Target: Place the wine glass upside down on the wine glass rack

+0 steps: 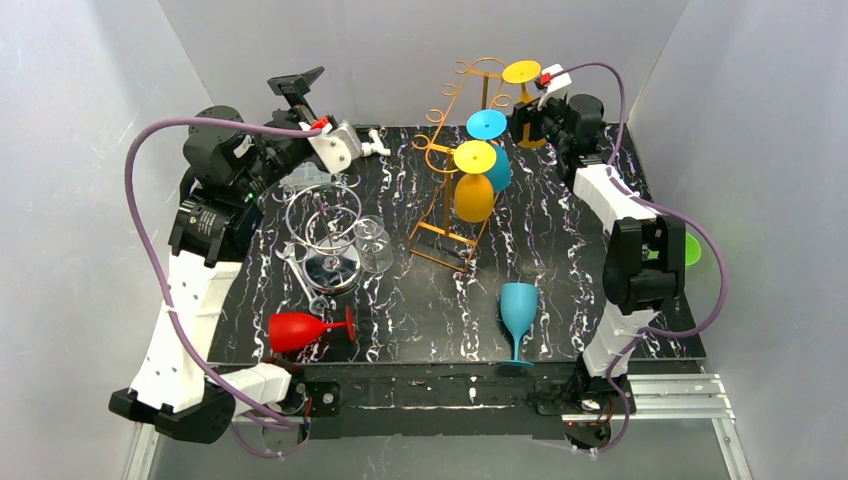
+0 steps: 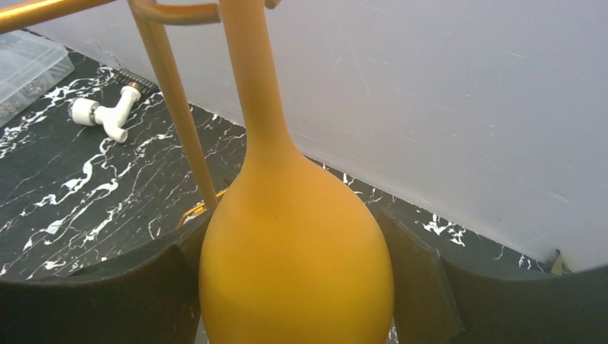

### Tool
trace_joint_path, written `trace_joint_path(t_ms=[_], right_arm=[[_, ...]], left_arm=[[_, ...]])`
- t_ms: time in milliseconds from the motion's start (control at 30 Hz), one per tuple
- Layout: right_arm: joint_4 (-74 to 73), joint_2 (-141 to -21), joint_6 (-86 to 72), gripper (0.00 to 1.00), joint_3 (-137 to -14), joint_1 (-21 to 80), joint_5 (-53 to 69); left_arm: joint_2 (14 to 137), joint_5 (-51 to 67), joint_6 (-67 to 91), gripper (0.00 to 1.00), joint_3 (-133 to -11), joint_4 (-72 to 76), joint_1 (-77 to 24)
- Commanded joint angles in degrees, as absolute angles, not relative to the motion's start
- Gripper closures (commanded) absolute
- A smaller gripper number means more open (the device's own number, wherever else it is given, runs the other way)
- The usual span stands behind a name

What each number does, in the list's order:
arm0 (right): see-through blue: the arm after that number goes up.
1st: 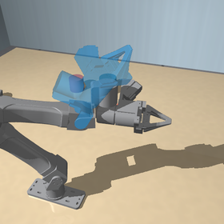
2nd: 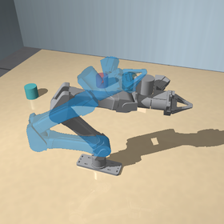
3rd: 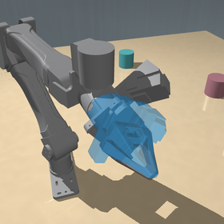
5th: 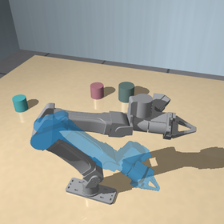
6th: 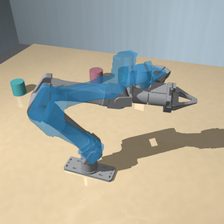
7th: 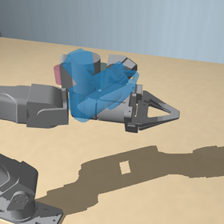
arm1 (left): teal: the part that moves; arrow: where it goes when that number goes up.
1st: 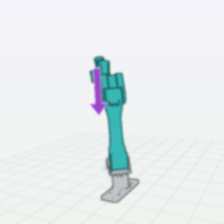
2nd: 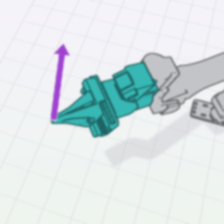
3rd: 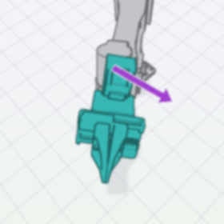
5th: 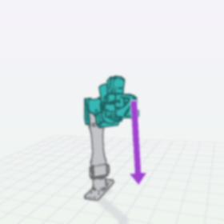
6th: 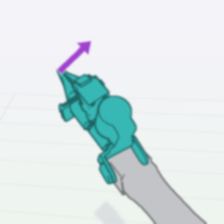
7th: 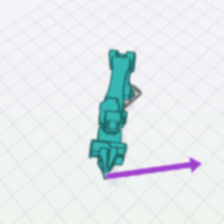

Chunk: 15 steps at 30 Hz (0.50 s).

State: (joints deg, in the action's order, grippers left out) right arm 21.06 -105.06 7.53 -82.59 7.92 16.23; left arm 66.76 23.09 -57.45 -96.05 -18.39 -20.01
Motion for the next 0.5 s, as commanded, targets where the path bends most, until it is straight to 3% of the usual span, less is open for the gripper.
trace_joint_path(t_ms=[0, 467], right_arm=[[25.9, -103.8, 7.5, 0.45, -83.8, 8.2, 18.9], [22.3, -108.1, 8.4, 0.47, -88.3, 8.8, 24.5]], left_arm=[[65.1, 24.0, -57.7, 0.02, -95.5, -18.6, -20.1], [65.7, 24.2, -58.6, 0.02, -95.9, -18.7, -20.1]])
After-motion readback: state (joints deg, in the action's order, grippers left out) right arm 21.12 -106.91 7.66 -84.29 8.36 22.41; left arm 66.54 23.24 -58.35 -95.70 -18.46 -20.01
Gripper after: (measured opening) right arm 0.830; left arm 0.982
